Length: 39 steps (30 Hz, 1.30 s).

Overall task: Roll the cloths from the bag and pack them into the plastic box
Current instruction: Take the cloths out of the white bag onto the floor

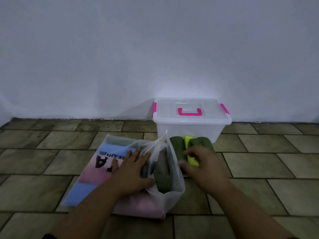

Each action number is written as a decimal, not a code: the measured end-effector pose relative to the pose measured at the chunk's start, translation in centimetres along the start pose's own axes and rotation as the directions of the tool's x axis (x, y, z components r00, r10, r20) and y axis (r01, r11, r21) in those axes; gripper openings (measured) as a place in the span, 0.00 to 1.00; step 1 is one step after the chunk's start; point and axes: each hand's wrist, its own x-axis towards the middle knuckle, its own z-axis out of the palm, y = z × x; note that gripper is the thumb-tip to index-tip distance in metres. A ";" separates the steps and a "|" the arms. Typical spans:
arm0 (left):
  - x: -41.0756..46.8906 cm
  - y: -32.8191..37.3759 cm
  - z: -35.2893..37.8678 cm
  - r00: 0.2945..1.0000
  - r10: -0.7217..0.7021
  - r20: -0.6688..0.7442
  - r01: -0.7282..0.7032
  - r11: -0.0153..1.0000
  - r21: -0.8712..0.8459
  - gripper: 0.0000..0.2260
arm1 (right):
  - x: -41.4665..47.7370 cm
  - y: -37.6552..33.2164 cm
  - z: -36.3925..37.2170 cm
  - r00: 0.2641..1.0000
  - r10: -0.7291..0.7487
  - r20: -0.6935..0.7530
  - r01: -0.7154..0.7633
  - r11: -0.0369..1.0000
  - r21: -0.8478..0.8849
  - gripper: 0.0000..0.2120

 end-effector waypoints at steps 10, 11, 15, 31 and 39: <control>-1.4 0.1 0.9 0.993 0.009 -0.114 -0.014 0.999 -0.044 0.39 | 1.4 -3.3 4.1 0.811 -0.049 0.584 0.168 0.974 -0.152 0.23; -1.4 0.1 0.9 0.992 0.005 -0.124 -0.011 0.999 -0.053 0.39 | 1.2 -3.2 3.9 0.830 -0.060 0.554 0.145 0.983 -0.111 0.22; -1.5 0.1 1.1 0.985 0.001 -0.172 -0.014 0.997 -0.076 0.38 | -0.2 -2.1 2.2 0.926 -0.041 0.376 -0.012 0.990 0.139 0.17; -1.4 0.4 1.8 0.981 -0.005 -0.192 0.008 1.000 0.017 0.38 | -0.1 8.5 -2.9 0.683 0.673 -0.285 -0.479 0.707 0.521 0.15; -1.9 0.7 1.8 0.982 -0.018 -0.188 0.017 1.000 -0.008 0.39 | -0.7 8.8 0.2 0.863 0.470 -0.183 -0.462 0.883 0.087 0.16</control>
